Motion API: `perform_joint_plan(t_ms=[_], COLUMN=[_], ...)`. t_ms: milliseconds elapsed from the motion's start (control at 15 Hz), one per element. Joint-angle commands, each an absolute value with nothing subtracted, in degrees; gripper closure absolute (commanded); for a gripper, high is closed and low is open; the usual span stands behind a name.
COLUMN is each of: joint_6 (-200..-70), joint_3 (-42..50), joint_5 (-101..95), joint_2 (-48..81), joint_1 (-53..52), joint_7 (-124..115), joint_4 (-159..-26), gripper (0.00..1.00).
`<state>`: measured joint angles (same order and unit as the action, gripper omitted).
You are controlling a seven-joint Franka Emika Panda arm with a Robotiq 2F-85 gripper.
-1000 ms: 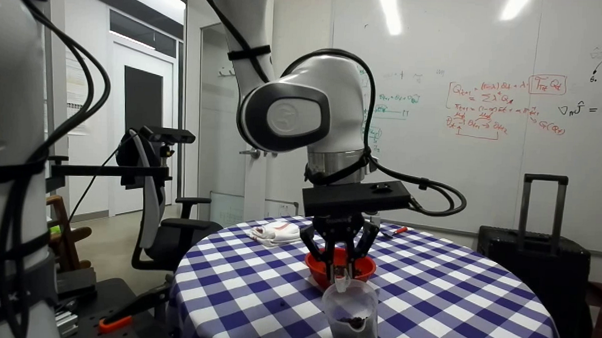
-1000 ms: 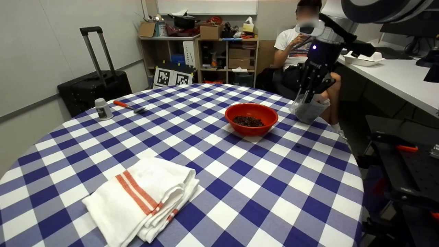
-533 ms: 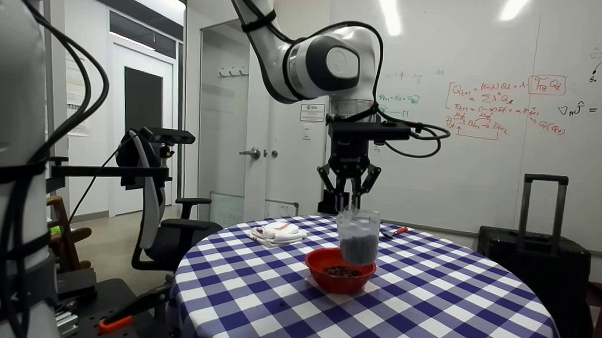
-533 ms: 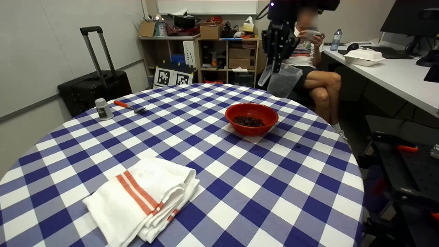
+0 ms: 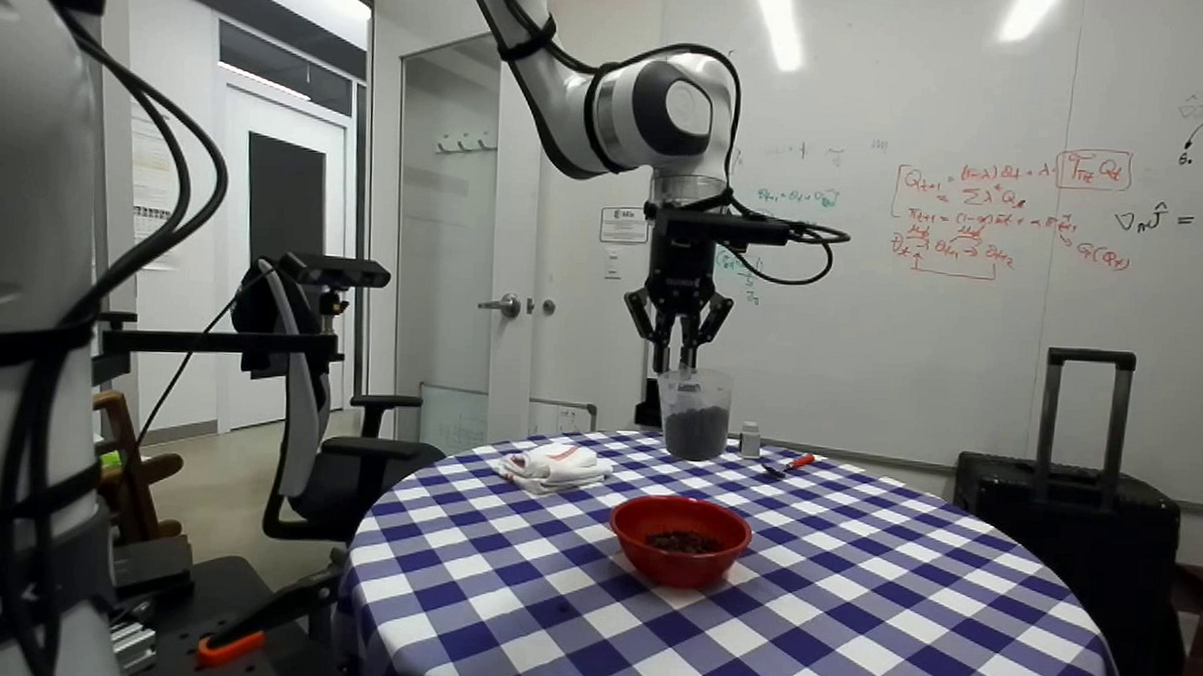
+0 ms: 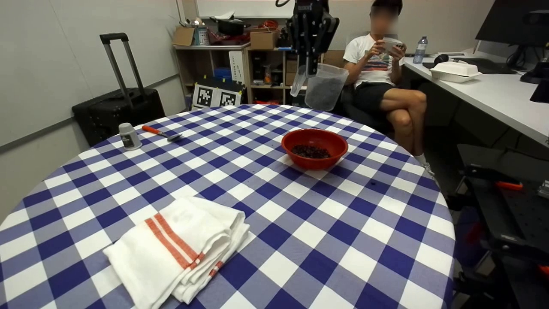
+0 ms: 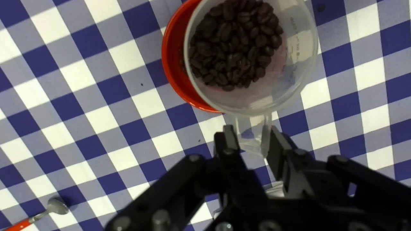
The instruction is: Pour some contents from the transparent jar into the bowl
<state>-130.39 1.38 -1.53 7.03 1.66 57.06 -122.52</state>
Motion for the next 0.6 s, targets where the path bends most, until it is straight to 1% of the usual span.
perform_joint_plan(t_ms=[0,533], joint_6=[-125.1,-119.9], joint_3=[-1.5,-6.9], joint_5=[-4.8,-8.4], joint_2=[12.3,27.4], joint_1=[-0.6,-5.3], joint_7=[54.6,54.5], joint_4=[-115.0,-100.0], gripper=[0.93,0.93])
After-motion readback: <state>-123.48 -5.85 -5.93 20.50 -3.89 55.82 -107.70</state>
